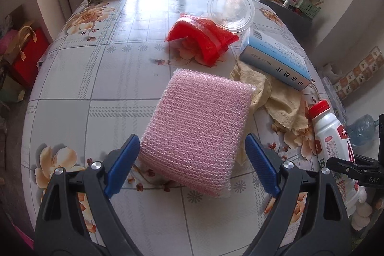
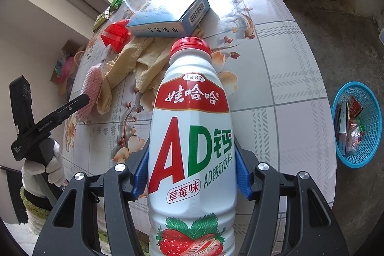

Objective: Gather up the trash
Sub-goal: 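Hold the pink sponge in the left tool and the AD bottle in the right tool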

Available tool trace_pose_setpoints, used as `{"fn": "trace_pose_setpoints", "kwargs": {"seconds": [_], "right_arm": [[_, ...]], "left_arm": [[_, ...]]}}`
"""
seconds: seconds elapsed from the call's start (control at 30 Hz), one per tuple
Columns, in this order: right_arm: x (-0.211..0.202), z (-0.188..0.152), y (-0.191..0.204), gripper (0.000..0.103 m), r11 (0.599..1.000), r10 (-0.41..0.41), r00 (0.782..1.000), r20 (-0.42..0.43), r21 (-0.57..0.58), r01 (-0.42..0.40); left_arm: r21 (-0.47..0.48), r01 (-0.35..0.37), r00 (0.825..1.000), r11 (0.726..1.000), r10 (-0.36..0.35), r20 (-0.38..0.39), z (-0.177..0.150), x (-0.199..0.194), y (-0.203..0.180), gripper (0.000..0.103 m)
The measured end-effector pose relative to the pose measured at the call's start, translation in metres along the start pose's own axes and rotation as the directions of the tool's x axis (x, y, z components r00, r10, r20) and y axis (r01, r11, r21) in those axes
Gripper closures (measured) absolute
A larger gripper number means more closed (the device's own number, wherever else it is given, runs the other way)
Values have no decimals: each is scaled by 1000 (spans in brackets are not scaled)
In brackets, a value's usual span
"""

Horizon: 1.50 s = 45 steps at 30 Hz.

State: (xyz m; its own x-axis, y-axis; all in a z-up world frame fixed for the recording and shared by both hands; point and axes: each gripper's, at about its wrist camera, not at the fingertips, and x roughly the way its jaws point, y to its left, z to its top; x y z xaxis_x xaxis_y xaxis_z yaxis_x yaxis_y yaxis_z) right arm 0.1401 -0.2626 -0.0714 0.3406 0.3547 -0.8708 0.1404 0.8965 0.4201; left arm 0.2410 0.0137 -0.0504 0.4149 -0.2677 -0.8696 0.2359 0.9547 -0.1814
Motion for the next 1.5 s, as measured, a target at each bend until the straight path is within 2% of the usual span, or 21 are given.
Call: {"fn": "trace_pose_setpoints", "kwargs": {"seconds": [0.23,0.4,0.5,0.8,0.87,1.23,1.5], "right_arm": [[3,2,3,45,1000,-8,1000,-6,-5,8],[3,2,3,44,1000,-9,1000,-5,-5,9],[3,2,3,44,1000,-9,1000,-4,-6,9],[3,2,3,44,1000,-7,1000,2,-6,7],[3,1,3,44,1000,-6,1000,4,-5,6],[-1,-1,-1,45,1000,4,1000,18,8,-5],[-8,-3,-5,45,998,50,998,37,32,-51]], "left_arm": [[29,63,998,998,-64,16,5,-8,3,18],[69,47,999,996,-47,-2,9,0,2,18],[84,61,998,995,-60,-11,10,5,1,18],[89,73,997,993,-72,-17,5,8,-1,18],[95,68,998,993,-67,-17,3,8,-1,23],[27,86,996,996,-86,-3,-8,-6,13,28],[-52,134,990,990,-131,48,-15,-38,30,28]]}}
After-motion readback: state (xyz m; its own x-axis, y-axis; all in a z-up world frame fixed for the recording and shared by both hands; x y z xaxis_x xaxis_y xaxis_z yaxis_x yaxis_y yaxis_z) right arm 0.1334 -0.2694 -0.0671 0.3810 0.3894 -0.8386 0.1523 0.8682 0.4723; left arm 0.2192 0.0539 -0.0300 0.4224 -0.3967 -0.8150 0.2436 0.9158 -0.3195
